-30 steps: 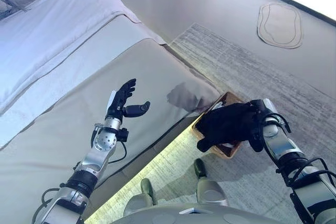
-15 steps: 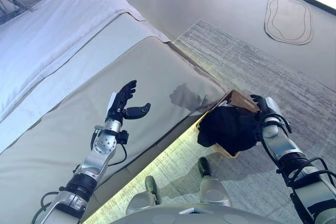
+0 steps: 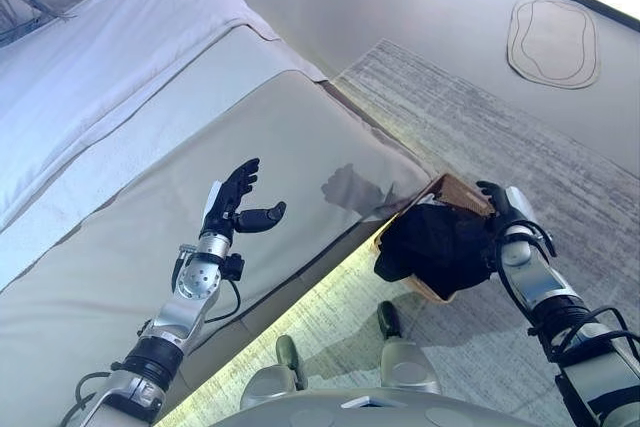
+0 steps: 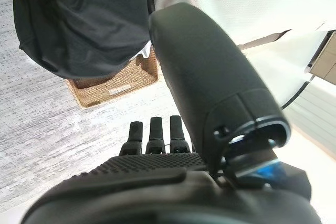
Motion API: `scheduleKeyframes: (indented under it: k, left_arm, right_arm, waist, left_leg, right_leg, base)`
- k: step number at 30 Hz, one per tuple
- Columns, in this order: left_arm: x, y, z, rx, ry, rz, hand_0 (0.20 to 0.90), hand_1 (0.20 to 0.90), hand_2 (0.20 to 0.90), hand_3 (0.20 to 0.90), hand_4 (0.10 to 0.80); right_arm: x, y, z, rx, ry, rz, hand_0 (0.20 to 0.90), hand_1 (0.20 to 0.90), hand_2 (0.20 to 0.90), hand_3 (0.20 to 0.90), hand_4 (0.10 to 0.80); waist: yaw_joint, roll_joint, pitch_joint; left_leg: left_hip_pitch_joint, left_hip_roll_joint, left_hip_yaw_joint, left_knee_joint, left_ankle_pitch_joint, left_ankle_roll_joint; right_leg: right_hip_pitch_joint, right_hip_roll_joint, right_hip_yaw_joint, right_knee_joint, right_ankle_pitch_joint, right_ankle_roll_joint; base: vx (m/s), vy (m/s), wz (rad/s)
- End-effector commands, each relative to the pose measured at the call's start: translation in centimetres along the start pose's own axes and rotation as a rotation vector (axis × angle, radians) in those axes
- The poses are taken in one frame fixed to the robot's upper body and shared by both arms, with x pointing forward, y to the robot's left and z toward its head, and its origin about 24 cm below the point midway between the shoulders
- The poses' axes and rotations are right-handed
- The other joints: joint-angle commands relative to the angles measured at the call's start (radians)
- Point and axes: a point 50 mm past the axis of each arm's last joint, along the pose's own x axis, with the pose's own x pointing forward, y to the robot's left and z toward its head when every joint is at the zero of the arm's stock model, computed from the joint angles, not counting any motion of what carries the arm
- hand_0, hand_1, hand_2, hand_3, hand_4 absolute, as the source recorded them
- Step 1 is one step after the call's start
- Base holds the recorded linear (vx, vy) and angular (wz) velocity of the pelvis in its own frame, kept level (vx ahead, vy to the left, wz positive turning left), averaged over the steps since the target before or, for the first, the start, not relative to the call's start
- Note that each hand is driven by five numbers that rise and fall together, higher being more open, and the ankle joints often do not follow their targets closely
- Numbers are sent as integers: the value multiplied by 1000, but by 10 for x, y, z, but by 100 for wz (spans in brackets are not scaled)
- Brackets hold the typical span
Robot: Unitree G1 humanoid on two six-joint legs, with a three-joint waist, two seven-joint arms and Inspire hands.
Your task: Pick up the clothes from the bed and place them into the basket
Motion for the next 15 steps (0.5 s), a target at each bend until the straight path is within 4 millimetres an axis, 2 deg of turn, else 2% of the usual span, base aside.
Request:
scheduleKeyframes:
  k: [1, 5, 8, 12, 13, 15]
  left_arm:
    - [7, 6, 35, 18, -185, 2, 900, 900, 900, 900, 800]
    - [-1, 3, 19, 4, -137, 24, 900, 900, 900, 900, 800]
    - [-14, 2, 2, -4, -84, 46, 900, 900, 900, 900, 800]
    - [-25, 2, -14, -4, -30, 56, 900, 900, 900, 900, 800]
    - [-31, 2, -26, -11, 20, 63, 900, 900, 900, 900, 800]
    - [-36, 0, -37, 3, 68, 70, 900, 900, 900, 900, 800]
  right_arm:
    - [1, -28, 42, 6, -235, -148, 900, 900, 900, 900, 800]
    - [-15, -9, 46, 42, -316, -114, 900, 900, 900, 900, 800]
    - [-34, 17, 40, 73, -360, -48, 900, 900, 900, 900, 800]
    - [-45, 32, 40, 80, -401, -12, 900, 900, 900, 900, 800]
    - [-49, 38, 43, 1, -450, 1, 900, 900, 900, 900, 800]
    - [-53, 42, 46, -100, -497, -19, 900, 900, 900, 900, 800]
  waist:
    - [24, -66, -77]
    - [27, -69, -97]
    - [38, -73, -114]
    - [49, -76, -130]
    - [58, -75, -138]
    - [64, -74, -147]
  left_leg:
    - [8, 51, -53, 5, -42, -14]
    - [4, 51, -69, 5, -37, -13]
    - [-4, 49, -93, 5, -34, -11]
    - [-13, 48, -110, 5, -33, -10]
    - [-16, 50, -115, 5, -33, -11]
    - [-17, 50, -119, 5, -33, -12]
  right_leg:
    - [30, -44, -25, 6, -26, 5]
    - [44, -38, -37, 6, -36, 1]
    - [54, -34, -53, 6, -47, 0]
    - [60, -35, -69, 6, -55, -1]
    - [65, -37, -81, 6, -60, -1]
    - [72, -38, -93, 6, -66, 0]
  base:
    - [53, 32, 2]
    - [63, 33, 4]
    - [54, 28, 20]
    - [37, 30, 17]
    - [25, 53, 16]
    - [29, 70, 16]
